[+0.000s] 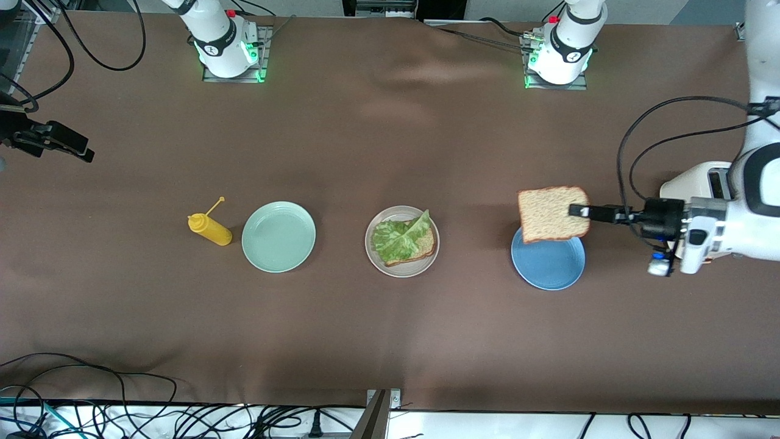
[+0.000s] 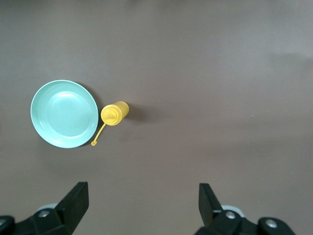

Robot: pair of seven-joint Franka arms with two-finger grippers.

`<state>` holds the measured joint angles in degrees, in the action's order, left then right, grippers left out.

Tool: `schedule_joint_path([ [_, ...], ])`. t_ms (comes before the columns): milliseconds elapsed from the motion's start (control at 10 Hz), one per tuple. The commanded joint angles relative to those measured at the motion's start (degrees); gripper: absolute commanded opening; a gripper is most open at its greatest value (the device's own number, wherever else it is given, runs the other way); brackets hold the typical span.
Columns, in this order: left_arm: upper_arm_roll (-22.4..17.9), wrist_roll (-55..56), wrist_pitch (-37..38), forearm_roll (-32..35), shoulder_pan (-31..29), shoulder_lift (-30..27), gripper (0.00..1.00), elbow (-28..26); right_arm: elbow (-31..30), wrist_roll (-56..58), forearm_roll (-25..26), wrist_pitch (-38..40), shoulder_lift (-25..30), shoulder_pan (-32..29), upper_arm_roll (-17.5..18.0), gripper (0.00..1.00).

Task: Make sandwich on beige plate with both arms
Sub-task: 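Carry the toast over the blue plate toward the sandwich with the left gripper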

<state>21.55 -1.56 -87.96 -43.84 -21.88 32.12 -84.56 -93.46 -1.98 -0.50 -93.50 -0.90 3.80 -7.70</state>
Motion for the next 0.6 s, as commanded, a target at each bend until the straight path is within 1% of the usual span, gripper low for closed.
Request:
schedule_joint_path([
  [0, -0.45, -5.61, -6.05, -4.4, 4.28, 0.57, 0.0, -4.01, 0.73, 0.84, -1.34, 1.04, 0.37, -0.2, -0.21, 1.0],
  [200, -0.45, -13.16, -9.67, -9.75, 5.96, 2.15, 0.0, -8.24, 0.73, 0.84, -1.26, 1.13, 0.37, -0.2, -0.12, 1.0],
  [400, -0.45, -18.54, -10.73, -13.36, 7.11, 4.43, 0.0, -9.56, 0.82, 0.84, -1.34, 1.04, 0.29, -0.2, -0.21, 1.0],
  [500, -0.45, -22.14, -12.04, -17.64, 8.08, 5.57, 0.0, -11.57, 0.73, 0.84, -1.34, 1.13, 0.37, -0.2, -0.21, 1.0],
])
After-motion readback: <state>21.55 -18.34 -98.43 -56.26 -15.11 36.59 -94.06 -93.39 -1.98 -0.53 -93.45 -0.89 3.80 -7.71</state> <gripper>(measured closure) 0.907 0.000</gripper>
